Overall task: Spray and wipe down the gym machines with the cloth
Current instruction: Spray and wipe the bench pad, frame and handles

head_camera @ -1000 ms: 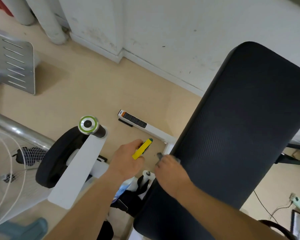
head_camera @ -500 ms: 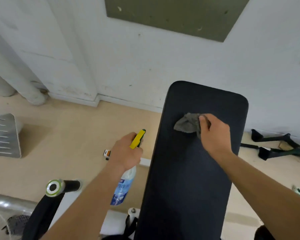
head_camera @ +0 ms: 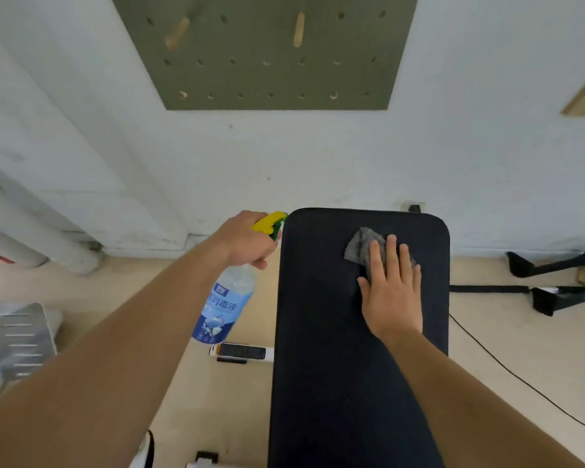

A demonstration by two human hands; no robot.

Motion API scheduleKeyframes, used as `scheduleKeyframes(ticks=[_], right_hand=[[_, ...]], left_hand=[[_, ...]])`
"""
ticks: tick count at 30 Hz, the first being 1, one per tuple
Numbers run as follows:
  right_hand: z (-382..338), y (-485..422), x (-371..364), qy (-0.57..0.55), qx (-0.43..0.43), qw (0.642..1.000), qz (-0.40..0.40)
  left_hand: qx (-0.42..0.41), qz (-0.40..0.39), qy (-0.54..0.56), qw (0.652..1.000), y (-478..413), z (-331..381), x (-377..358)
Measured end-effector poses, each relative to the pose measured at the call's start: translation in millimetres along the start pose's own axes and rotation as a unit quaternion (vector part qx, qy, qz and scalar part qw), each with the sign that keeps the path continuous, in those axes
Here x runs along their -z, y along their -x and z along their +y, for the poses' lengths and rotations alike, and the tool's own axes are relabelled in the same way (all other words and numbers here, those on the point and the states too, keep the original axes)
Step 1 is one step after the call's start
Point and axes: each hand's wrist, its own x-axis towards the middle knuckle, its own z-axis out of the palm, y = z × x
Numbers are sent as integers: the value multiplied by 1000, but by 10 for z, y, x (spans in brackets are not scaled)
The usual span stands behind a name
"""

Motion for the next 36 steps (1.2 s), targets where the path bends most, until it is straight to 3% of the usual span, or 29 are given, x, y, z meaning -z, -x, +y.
scheduleKeyframes(ticks=[6,17,21,26,30,33,36], right_hand=[[2,-53,-21,23,-5,999,-32],[27,-48,17,3,5,1000,-15],[-76,-237,163,3,45,999,1],[-927,-1029,362,-12,145,989,36],[-1576,-1307,447,75,206,975,-40],[-1557,-1302,426,108,284,952,-36],[-1280,-1337,467,13,240,970,-24]], left_hand=[[29,-29,-58,997,-229,204,133],[45,18,-91,995,-269,289,103],[23,36,-30,999,-293,186,148],[8,88,31,996,-259,-7,241],[-18,99,36,994,-199,-77,298],[-28,107,26,994,-201,-95,305],[-29,116,19,993,-228,-23,259]])
